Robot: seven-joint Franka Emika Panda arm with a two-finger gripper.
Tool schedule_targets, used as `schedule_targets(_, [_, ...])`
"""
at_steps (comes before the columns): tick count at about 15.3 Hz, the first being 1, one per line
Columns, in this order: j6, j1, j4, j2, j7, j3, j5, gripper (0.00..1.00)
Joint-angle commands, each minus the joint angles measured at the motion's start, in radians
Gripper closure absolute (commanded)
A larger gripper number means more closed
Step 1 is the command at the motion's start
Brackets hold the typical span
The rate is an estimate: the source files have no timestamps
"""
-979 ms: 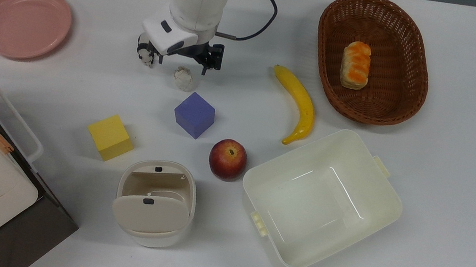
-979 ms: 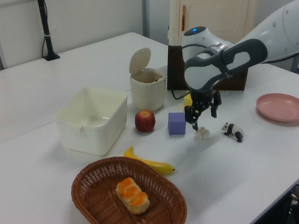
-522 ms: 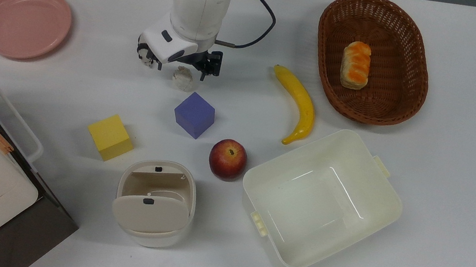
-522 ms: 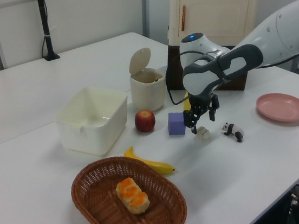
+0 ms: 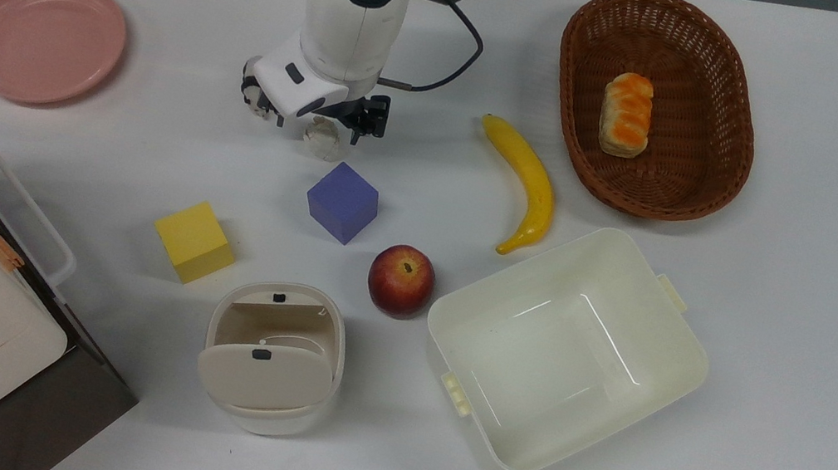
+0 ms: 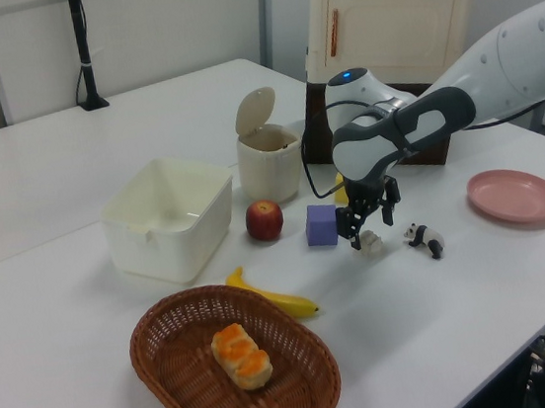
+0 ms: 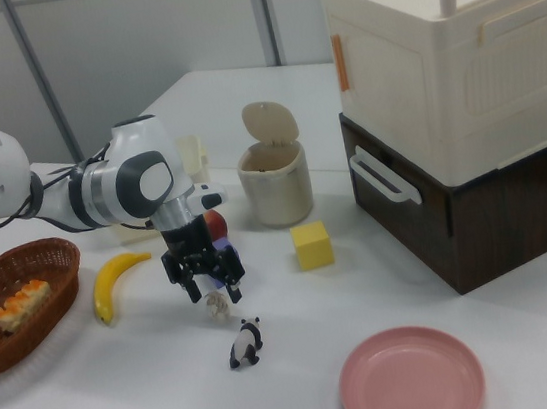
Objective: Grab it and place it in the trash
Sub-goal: 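Close the gripper on the white paper ball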
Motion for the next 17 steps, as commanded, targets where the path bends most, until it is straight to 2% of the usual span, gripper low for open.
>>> schedule_targets(1, [0.017, 0.008, 0.003, 0.005, -0.004, -0.005, -0.046, 0.50])
schedule_targets(2, [0.017, 0.010, 0.003, 0.007, -0.004, -0.005, -0.049, 0.57])
schedule_targets(4, [0.017, 0.008, 0.003, 0.007, -0.004, -0.005, -0.049, 0.57])
schedule_targets(8, [0.017, 0.008, 0.003, 0.007, -0.004, -0.005, -0.049, 0.67])
schedule_targets(14, [0.011, 0.004, 0.038, -0.002, -0.004, -0.005, -0.047, 0.68])
schedule_targets(17, [0.004, -0.001, 0.059, -0.013, -0.004, -0.005, -0.044, 0.77])
